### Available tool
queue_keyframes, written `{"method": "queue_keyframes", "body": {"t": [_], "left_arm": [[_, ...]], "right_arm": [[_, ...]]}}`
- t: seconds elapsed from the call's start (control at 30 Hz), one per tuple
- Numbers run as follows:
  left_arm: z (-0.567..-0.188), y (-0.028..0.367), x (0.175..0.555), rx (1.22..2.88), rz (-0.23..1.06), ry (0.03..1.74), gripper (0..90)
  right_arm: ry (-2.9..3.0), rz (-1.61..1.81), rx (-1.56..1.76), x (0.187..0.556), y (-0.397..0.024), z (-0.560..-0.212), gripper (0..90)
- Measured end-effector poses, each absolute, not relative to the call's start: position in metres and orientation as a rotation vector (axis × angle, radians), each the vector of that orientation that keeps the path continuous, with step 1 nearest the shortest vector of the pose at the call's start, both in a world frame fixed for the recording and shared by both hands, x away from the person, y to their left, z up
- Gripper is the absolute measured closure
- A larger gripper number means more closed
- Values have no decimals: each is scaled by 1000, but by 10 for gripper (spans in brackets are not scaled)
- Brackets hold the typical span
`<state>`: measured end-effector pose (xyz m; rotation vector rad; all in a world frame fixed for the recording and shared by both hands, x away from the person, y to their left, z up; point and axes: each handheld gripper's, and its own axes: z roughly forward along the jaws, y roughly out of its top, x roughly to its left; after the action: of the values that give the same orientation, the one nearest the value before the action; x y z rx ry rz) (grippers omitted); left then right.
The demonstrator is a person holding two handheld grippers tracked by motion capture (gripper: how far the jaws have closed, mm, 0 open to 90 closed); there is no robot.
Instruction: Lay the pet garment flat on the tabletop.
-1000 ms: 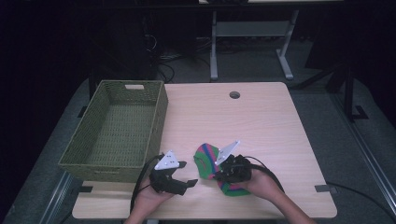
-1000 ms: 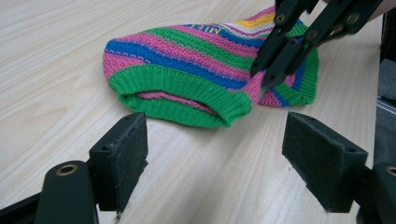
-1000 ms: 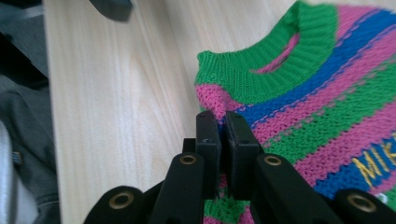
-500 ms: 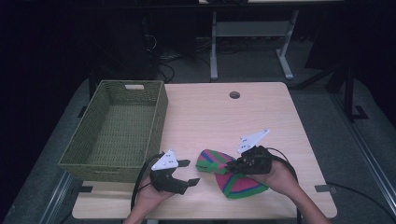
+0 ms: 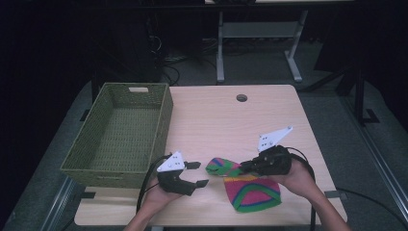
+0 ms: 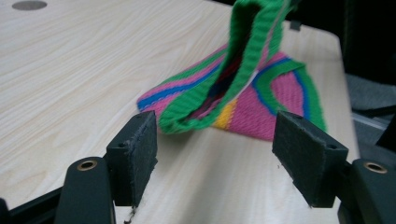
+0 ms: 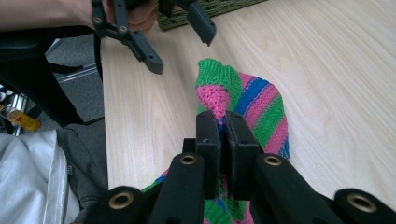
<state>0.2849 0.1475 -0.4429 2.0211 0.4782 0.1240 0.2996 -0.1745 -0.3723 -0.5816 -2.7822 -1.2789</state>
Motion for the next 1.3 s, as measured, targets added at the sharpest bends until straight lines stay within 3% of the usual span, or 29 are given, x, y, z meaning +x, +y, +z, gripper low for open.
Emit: {"method": "queue_keyframes", "body": {"t": [0.37, 0.57, 0.77, 0.87, 1.3], "left_arm": [[-453, 130, 301, 2055, 158, 459, 314], [-460, 121, 310, 2094, 130, 442, 441], [-454, 114, 311, 2094, 129, 391, 700], [-453, 114, 310, 2110, 125, 369, 786], [-444, 117, 305, 2088, 114, 325, 841]], "right_arm": [[-2772, -1304, -545, 303, -179, -367, 850], [-2772, -1310, -544, 304, -182, -366, 850], [-2774, -1312, -552, 306, -184, -367, 851], [-2772, -1305, -569, 306, -186, -367, 851], [-2787, -1282, -615, 308, -195, -368, 852]]}}
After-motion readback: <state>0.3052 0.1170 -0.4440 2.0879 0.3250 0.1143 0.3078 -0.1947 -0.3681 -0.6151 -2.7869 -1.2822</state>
